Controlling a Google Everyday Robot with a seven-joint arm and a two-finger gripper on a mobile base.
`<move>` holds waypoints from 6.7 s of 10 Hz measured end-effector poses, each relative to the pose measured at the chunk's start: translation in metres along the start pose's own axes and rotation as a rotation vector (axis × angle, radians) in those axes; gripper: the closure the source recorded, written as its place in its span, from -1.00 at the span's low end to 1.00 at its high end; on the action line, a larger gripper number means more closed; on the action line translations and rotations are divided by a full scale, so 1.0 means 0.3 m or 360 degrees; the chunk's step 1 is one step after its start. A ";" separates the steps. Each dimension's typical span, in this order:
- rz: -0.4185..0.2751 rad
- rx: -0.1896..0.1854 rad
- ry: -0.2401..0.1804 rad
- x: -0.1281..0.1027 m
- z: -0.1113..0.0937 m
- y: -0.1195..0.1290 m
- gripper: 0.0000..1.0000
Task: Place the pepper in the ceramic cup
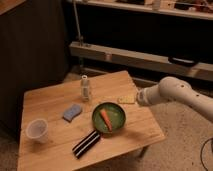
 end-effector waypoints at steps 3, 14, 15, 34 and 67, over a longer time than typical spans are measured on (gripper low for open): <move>0.0001 0.0000 0.0000 0.000 0.000 -0.001 -0.60; 0.0003 0.0000 0.0001 0.001 0.001 -0.002 -0.60; 0.0003 0.0000 0.0001 0.001 0.001 -0.002 -0.60; -0.0656 0.0272 0.0385 0.048 0.267 0.290 -0.60; -0.0525 0.0503 0.0470 0.101 0.620 0.170 -0.18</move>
